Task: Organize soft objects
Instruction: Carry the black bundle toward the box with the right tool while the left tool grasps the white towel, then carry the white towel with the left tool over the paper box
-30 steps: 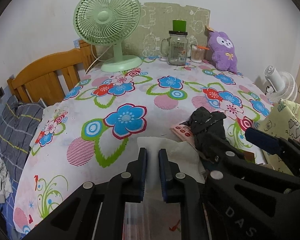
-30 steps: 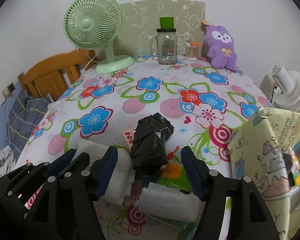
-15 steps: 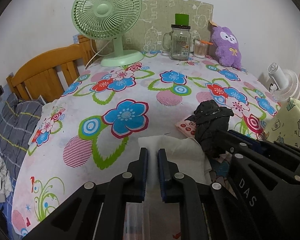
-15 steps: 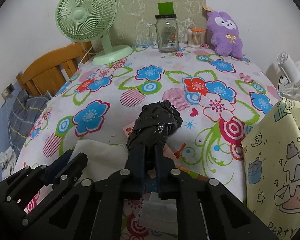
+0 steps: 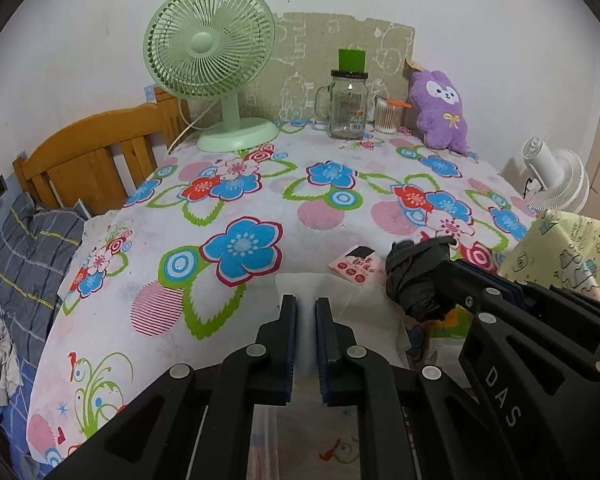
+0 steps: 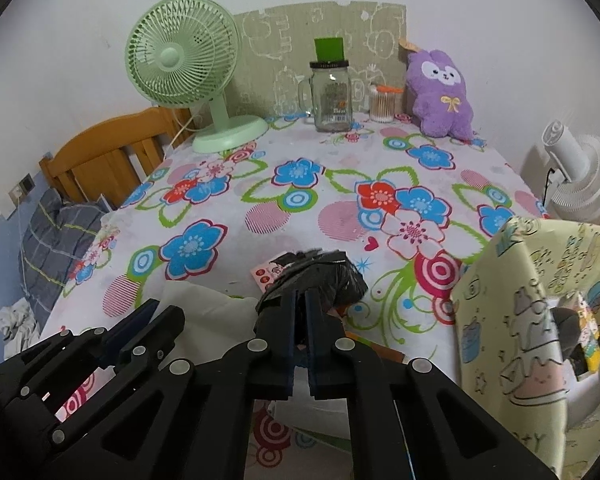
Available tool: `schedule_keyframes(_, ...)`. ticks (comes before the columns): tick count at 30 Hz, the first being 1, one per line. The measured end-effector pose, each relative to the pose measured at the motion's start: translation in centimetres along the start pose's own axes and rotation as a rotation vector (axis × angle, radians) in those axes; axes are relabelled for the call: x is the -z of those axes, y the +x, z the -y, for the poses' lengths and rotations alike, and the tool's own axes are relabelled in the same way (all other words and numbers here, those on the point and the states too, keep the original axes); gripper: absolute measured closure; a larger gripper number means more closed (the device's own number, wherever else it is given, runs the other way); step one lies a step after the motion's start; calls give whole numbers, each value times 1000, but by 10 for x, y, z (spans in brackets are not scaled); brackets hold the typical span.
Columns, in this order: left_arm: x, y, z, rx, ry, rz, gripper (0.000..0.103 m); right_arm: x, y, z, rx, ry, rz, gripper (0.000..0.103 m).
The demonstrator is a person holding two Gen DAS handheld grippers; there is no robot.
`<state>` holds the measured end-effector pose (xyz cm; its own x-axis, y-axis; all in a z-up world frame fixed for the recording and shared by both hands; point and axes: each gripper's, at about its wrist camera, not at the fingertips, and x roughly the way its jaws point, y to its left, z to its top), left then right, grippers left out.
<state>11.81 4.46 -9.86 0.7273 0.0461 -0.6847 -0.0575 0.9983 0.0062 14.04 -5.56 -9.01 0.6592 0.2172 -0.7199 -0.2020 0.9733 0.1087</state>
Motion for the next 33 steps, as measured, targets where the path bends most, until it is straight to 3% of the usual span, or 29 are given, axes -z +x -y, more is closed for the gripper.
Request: schedule_keyframes(33,-22,-74,24,6,19,156,97,-18,-87,9,-7,-12,155,100)
